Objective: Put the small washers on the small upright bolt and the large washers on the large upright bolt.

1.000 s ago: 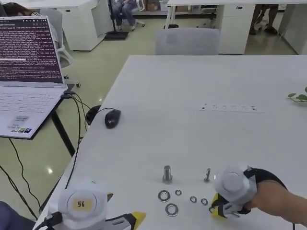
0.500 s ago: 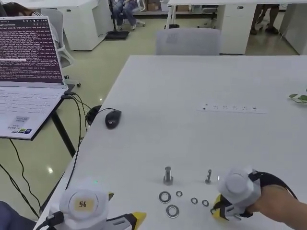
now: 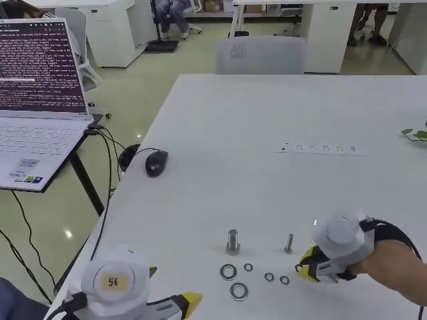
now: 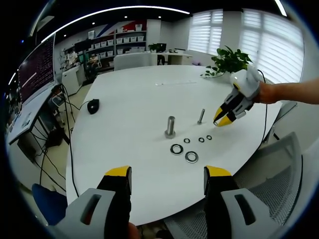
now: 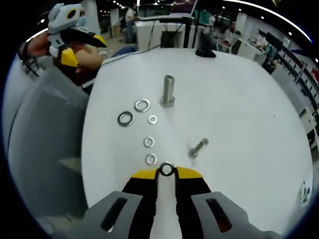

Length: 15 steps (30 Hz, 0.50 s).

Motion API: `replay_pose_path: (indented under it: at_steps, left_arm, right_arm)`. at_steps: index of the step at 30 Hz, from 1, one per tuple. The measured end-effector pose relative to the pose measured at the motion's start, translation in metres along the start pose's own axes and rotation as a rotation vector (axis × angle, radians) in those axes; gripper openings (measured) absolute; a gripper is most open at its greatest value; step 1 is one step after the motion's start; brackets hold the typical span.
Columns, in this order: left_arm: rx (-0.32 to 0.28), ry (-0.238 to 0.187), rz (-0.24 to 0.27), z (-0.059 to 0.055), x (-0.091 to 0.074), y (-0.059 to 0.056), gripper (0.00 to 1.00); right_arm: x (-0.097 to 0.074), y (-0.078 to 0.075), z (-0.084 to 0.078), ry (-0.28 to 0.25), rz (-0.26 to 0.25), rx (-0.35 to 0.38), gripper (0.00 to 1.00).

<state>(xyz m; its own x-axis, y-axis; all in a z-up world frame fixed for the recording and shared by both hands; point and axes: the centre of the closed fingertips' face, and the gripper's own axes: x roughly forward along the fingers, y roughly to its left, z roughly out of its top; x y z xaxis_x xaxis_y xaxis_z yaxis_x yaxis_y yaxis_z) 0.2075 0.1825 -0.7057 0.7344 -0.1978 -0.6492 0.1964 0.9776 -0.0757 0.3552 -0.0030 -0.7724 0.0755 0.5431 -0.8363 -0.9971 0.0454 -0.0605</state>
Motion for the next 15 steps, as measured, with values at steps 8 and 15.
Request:
replay_pose_path:
  at_steps: [8,15]
  left_arm:
    - [-0.005,-0.002,-0.001,0.0,0.001,0.0,0.58]
    - [-0.009,-0.005,0.004,0.001,-0.001,0.002,0.58]
  right_arm:
    - [-0.011,-0.032,0.032,-0.036,-0.042,-0.016,0.13]
    - [0.0,-0.037,0.032,-0.006,-0.033,-0.025,0.13]
